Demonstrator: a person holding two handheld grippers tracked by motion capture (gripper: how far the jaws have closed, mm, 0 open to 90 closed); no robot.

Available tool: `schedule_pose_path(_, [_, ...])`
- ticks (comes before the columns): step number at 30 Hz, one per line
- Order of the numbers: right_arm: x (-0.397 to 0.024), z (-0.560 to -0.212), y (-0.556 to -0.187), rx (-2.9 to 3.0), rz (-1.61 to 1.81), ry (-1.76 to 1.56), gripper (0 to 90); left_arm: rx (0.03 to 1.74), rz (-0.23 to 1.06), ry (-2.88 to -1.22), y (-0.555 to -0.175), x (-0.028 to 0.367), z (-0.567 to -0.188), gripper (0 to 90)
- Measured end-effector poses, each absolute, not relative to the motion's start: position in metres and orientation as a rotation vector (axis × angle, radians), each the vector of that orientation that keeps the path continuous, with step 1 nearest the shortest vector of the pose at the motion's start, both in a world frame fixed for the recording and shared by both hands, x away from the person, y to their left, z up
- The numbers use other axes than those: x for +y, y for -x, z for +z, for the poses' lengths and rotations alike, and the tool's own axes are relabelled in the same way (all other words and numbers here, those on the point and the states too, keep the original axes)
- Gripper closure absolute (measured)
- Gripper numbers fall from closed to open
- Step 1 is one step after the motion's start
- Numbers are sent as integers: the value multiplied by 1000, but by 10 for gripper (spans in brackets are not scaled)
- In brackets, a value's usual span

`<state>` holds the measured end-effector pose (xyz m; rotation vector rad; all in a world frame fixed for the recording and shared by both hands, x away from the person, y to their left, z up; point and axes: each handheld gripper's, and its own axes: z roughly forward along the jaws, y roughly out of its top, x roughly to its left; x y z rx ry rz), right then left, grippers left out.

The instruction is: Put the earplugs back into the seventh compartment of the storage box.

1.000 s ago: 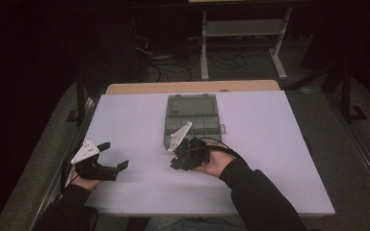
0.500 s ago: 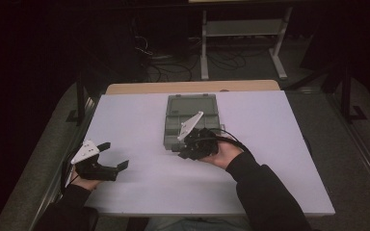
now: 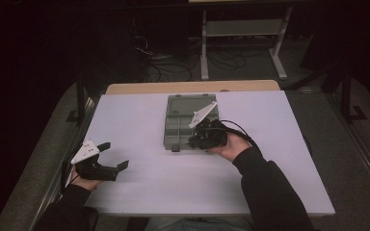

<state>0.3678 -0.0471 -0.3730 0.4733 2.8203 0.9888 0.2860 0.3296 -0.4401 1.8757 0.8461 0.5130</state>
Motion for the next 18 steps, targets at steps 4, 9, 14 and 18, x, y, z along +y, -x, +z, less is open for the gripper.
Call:
schedule_pose_path(4, [-54,-374,-374,2805,994,-520,789,846,514,-1876,-286,330,-440,0])
schedule_pose_path(9, [-61,-378,-382,2793,989,-575,789,846,513,-1875,-286,330,-440,0])
schedule_pose_path(14, [-64,-382,-390,2770,980,-635,789,845,513,-1877,-286,330,-440,0])
schedule_pose_path(18, [-65,-384,-396,2753,990,-668,789,846,513,-1877,-286,329,-440,0])
